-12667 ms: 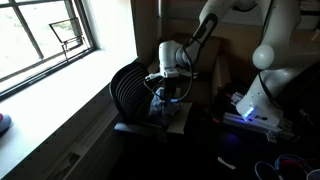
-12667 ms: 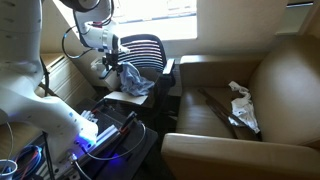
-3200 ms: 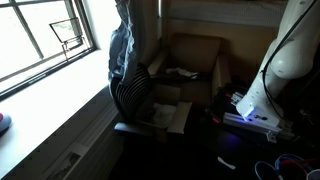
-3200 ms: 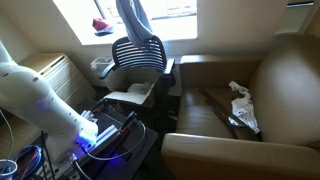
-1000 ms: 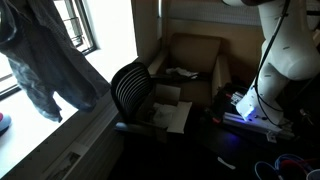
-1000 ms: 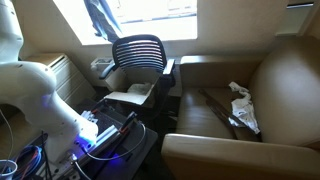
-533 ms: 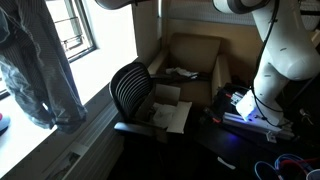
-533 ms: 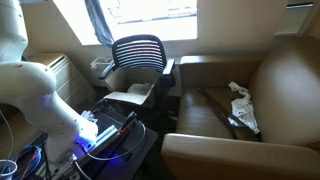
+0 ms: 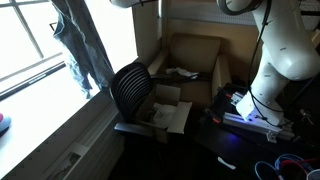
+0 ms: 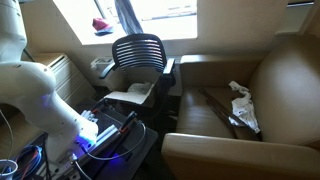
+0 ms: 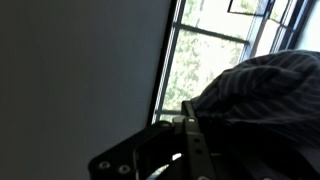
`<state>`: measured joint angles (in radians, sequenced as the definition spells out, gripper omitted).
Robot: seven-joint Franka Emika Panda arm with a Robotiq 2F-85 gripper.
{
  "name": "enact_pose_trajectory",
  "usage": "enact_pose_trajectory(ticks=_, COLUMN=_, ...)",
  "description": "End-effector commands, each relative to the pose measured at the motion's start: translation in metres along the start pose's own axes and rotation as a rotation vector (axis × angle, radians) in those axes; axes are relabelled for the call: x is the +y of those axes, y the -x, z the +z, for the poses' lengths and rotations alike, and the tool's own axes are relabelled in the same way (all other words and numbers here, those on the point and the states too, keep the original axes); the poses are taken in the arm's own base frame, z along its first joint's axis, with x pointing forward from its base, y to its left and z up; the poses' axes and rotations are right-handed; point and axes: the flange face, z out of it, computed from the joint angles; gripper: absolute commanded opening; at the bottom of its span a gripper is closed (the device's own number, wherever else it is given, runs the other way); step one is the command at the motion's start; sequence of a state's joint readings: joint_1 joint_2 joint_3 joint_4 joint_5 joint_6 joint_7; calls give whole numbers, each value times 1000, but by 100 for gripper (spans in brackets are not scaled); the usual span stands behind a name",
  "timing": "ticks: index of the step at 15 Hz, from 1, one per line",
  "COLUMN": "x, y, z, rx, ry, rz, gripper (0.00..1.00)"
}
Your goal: Put the clothes on the couch on the chair
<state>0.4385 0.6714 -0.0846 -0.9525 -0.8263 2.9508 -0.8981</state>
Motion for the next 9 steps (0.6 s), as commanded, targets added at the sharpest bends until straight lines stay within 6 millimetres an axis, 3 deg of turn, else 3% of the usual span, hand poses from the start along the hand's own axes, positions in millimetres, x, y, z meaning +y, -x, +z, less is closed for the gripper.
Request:
enact_pose_trajectory(ticks=1, x=4, y=49, z=-13, rx=-170, ry=-94, rz=-62, gripper=0)
enact_pose_trajectory(ticks=4, x=14, y=77, z=-34, rx=-312, ry=-184, rz=-112, gripper=0)
enact_pose_trajectory(ticks=8, x=33, y=83, z=-77, rx=-492, ry=-315, rz=-192, gripper=0)
enact_pose_trajectory(ticks=9, x=29, y=82, z=-47, rx=-437, ry=-257, rz=-160, gripper=2)
